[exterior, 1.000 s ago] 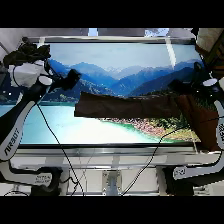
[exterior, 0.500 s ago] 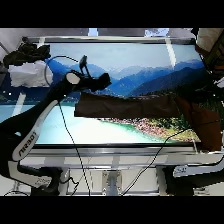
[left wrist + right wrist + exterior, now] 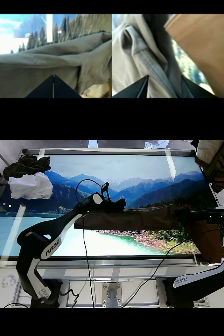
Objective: Fold the shirts.
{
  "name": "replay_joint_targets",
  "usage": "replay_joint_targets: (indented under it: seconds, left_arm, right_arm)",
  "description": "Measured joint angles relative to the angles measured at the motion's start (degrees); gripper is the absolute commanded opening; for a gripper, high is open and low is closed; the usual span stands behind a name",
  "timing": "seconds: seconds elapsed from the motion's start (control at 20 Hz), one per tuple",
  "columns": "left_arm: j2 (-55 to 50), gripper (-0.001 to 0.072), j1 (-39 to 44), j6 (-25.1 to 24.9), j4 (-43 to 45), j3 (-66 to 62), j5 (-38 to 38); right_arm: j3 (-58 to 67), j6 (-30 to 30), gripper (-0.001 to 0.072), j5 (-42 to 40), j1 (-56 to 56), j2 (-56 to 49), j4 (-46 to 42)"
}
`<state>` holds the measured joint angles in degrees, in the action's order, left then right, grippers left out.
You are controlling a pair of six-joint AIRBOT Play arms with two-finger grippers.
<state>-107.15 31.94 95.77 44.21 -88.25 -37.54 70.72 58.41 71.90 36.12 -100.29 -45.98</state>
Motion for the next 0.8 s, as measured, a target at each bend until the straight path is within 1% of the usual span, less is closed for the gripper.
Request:
replay_joint_targets:
  seconds: [0.25, 0.45, 0.7, 0.8]
  left_arm:
    - [-1.5, 0.0008, 0.5, 1.4, 1.8, -3.2, -1.2]
    - [-1.7, 0.0008, 0.5, 1.9, 3.1, -4.1, -2.5]
    - [-3.2, 0.0008, 0.5, 7.9, 9.0, -4.3, -5.0]
    - [-4.1, 0.0008, 0.5, 9.5, 10.4, -4.4, -5.9]
  right_arm:
    - [-0.1, -3.3, 0.0483, 0.8, 1.0, -4.2, 7.4]
    - [-0.1, -4.9, 0.0483, 1.4, 1.9, -5.4, 10.8]
    - [-0.1, -5.6, 0.0483, 3.0, 2.3, -5.8, 13.7]
    - [-0.1, -5.7, 0.0482, 3.5, 2.4, -5.8, 14.4]
